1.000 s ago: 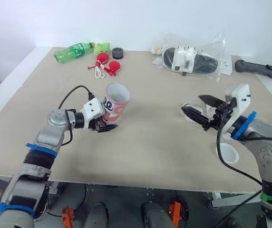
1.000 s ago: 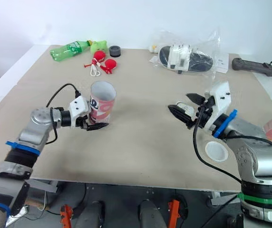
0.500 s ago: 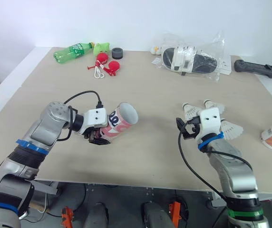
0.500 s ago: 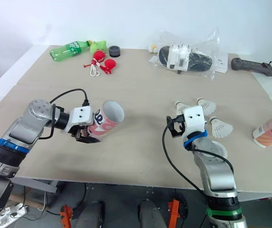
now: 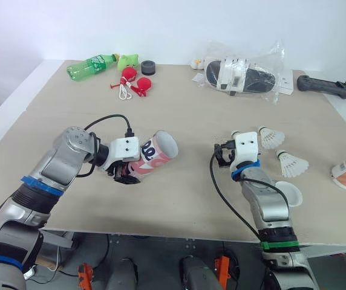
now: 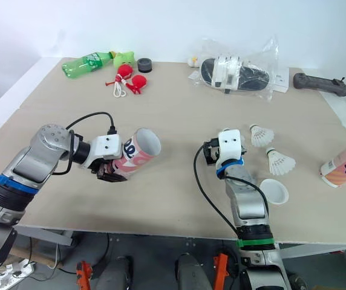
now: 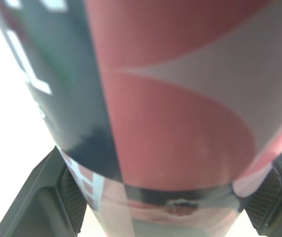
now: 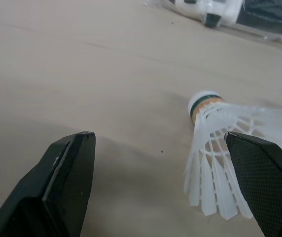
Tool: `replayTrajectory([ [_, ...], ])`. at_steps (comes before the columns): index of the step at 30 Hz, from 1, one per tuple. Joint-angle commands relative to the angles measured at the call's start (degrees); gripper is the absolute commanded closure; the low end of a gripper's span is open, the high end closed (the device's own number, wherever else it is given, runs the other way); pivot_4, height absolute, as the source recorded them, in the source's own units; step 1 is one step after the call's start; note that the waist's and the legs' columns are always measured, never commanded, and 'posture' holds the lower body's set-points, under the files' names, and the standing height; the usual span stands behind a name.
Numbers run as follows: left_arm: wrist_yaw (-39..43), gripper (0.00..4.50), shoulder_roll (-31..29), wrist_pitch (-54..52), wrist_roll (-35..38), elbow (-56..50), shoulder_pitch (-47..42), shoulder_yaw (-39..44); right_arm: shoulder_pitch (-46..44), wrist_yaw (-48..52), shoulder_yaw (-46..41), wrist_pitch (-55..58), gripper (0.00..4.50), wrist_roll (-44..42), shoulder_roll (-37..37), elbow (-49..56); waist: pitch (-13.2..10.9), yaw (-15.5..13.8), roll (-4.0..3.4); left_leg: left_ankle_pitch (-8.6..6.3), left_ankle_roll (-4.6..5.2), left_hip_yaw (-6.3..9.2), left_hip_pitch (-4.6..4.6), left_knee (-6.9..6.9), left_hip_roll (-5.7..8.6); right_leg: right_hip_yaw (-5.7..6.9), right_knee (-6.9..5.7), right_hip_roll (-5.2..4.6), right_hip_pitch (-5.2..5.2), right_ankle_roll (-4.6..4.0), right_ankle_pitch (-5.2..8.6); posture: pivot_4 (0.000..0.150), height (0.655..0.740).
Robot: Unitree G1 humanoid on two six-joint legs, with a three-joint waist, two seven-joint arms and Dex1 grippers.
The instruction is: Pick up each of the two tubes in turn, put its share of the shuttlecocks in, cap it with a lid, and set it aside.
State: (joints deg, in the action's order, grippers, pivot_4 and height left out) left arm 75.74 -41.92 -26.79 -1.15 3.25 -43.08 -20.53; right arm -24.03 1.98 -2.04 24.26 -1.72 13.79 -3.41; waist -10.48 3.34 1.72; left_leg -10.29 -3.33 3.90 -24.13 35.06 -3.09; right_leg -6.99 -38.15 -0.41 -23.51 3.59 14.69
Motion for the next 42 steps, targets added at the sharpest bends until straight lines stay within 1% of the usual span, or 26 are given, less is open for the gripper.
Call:
replayTrajectory([
  [1,-0.2,0.84,0.2,0.9,-0.6,-1.2,-1.0,-0.6,-1.8,-2.3,-1.2,-3.4,0.81,1.3,-1.1,-2.3,0.0,0.0,0.0,0.0,0.0,0.0,0.0,0.0,0.0,0.0,0.0,0.0,0.0,-0.02,-0.01,0.15,0.74],
  [4,-0.5,0.84,1.1,1.0,-0.4,-0.9,-1.2,-0.7,-2.2,-2.6,-1.2,-4.9,2.24,1.7,-1.6,-3.8,0.0,0.0,0.0,0.0,0.0,0.0,0.02,0.0,0.0,0.0,0.0,0.0,0.01,0.0,0.0,0.15,0.74],
  [5,-0.5,0.84,1.2,1.1,-0.4,-0.9,-1.2,-0.7,-2.2,-2.6,-1.2,-5.3,2.81,1.7,-1.6,-4.0,0.0,-0.1,0.0,0.0,0.0,0.0,0.02,0.0,0.0,0.0,-0.01,0.0,0.01,0.0,0.0,0.15,0.74],
  [7,-0.5,0.84,1.3,1.3,-0.5,-0.7,-1.3,-0.7,-2.2,-2.4,-1.1,-6.2,3.77,1.8,-1.6,-3.9,0.0,-0.1,0.0,0.0,0.0,0.02,0.02,0.0,0.0,0.02,-0.01,0.0,0.03,0.01,0.0,0.15,0.74],
  [8,-0.5,0.84,1.3,1.5,-0.6,-0.6,-1.3,-0.7,-2.1,-2.0,-1.0,-6.6,4.33,1.7,-1.5,-3.8,0.0,-0.1,0.0,0.0,0.0,0.02,0.02,0.01,0.01,0.02,-0.01,-0.01,0.03,0.02,0.0,0.15,0.74],
  [9,-0.4,0.84,1.3,1.6,-0.6,-0.5,-1.3,-0.7,-2.0,-1.5,-0.9,-7.0,4.46,1.6,-1.4,-3.4,0.0,-0.1,0.0,0.0,0.0,0.02,0.02,0.01,0.01,0.02,-0.01,-0.01,0.03,0.02,0.0,0.15,0.74],
  [11,-0.4,0.84,1.4,1.7,-0.7,-0.3,-1.3,-0.7,-1.6,-0.4,-0.8,-7.3,4.46,1.5,-0.8,-2.3,0.0,-0.1,0.0,0.0,0.0,0.03,0.02,0.01,0.01,0.03,-0.01,-0.01,0.02,0.01,0.0,0.15,0.74],
  [13,-0.5,0.84,1.6,1.6,-0.6,-0.2,-1.4,-0.6,-1.0,5.9,-1.1,-8.1,4.46,-1.3,1.8,2.0,0.0,-0.1,-0.03,0.0,0.0,0.03,0.01,0.01,0.01,0.03,-0.01,-0.01,0.02,0.0,-0.02,0.15,0.74],
  [16,-0.5,0.84,1.7,1.8,-0.6,0.1,-1.4,-0.6,-1.7,24.0,-2.3,-6.7,4.46,-11.0,10.8,11.7,-0.1,-0.3,-0.23,0.0,0.0,0.03,-0.06,0.03,0.06,0.02,0.0,-0.06,0.02,0.02,0.0,0.15,0.74],
  [17,-0.4,0.84,1.8,1.9,-0.7,0.2,-1.4,-0.6,-2.1,28.3,-2.7,-6.6,4.46,-13.6,13.2,13.8,-0.2,-0.4,-0.3,0.0,0.0,0.03,-0.07,0.07,0.07,0.01,0.0,-0.07,0.04,0.04,0.0,0.15,0.74],
  [18,-0.4,0.84,1.8,2.0,-0.7,0.3,-1.4,-0.7,-2.8,31.3,-3.6,-4.6,4.46,-16.5,15.5,15.1,-0.2,-0.3,-0.3,-0.01,0.02,0.03,-0.06,0.11,0.08,0.02,0.0,-0.07,0.06,0.07,0.01,0.15,0.74],
  [19,-0.3,0.84,1.8,2.1,-0.7,0.4,-1.4,-0.7,-3.8,37.8,-4.0,-2.4,4.46,-20.2,20.3,17.5,-0.2,-0.4,-0.35,-0.03,0.05,0.05,-0.04,0.13,0.06,0.04,0.0,-0.05,0.07,0.11,0.04,0.15,0.74],
  [21,-0.2,0.84,1.9,2.3,-0.8,0.9,-1.5,-0.7,-7.2,47.1,-5.1,3.9,4.46,-27.1,28.1,20.1,-0.3,-0.4,-0.48,-0.03,0.06,0.1,-0.02,0.18,0.05,0.09,-0.02,-0.04,0.12,0.17,0.08,0.15,0.74],
  [23,-0.2,0.84,2.1,2.6,-0.9,1.3,-1.7,-0.8,-10.0,52.4,-4.2,6.6,4.46,-29.6,33.0,20.9,-0.3,-0.4,-0.5,-0.03,0.06,0.12,-0.03,0.27,0.05,0.1,-0.03,-0.03,0.15,0.16,0.07,0.15,0.74],
  [26,-0.2,0.84,2.4,2.9,-1.0,1.9,-1.9,-0.7,-13.8,59.0,-0.5,7.5,4.46,-29.4,38.2,21.2,-0.3,-0.4,-0.5,-0.04,0.07,0.13,-0.01,0.34,0.03,0.14,-0.04,-0.03,0.19,0.15,0.06,0.15,0.74],
  [30,-0.4,0.84,2.6,2.9,-1.0,2.1,-1.9,-0.7,-17.5,63.5,6.0,8.0,4.46,-27.4,38.5,21.5,-0.3,-0.3,-0.52,-0.04,0.07,0.12,-0.04,0.42,0.04,0.12,-0.04,-0.03,0.17,0.18,0.02,0.15,0.74],
  [34,-0.4,0.84,2.6,2.7,-0.9,1.9,-2.0,-0.6,-19.4,63.9,10.7,6.4,4.46,-23.7,36.5,20.9,-0.3,-0.4,-0.52,-0.04,0.07,0.12,-0.08,0.42,0.04,0.12,-0.04,-0.04,0.14,0.19,0.02,0.15,0.74],
  [38,-0.4,0.84,2.6,2.5,-0.9,1.8,-2.1,-0.6,-20.7,63.9,13.0,5.3,4.46,-21.6,34.1,21.1,-0.3,-0.4,-0.53,-0.04,0.07,0.12,-0.1,0.41,0.03,0.13,-0.04,-0.03,0.12,0.2,0.03,0.15,0.74],
  [42,-0.5,0.84,2.7,2.4,-0.8,1.7,-2.1,-0.7,-20.1,63.2,13.6,5.9,4.46,-21.2,32.4,22.8,-0.3,-0.5,-0.53,-0.04,0.07,0.13,-0.12,0.43,0.03,0.14,-0.04,-0.04,0.12,0.2,0.03,0.15,0.74],
])
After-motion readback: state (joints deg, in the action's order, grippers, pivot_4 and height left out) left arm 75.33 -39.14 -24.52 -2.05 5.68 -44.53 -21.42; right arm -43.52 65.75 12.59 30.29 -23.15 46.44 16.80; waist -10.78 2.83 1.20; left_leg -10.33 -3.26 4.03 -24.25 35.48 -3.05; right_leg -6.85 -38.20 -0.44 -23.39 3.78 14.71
